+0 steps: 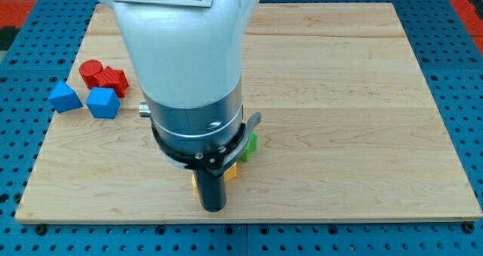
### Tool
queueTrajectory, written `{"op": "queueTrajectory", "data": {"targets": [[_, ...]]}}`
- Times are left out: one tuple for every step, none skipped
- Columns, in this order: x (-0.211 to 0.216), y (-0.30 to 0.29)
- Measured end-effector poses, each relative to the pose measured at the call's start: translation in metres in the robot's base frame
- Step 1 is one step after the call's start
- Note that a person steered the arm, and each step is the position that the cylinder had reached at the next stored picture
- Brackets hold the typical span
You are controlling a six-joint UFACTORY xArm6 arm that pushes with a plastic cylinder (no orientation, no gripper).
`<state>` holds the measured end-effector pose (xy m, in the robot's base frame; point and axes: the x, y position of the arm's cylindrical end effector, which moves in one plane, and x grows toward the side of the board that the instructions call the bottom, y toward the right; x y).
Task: Slide the green circle and yellow hexagon right a bit
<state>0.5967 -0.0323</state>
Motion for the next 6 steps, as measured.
{"op": "queueTrajectory", "data": {"targets": [[-0.015,0.043],[-0.002,0.056],[0.021,0.058],[0.022,0.019],[0.021,-0.04],[0.001,-0.062]]}}
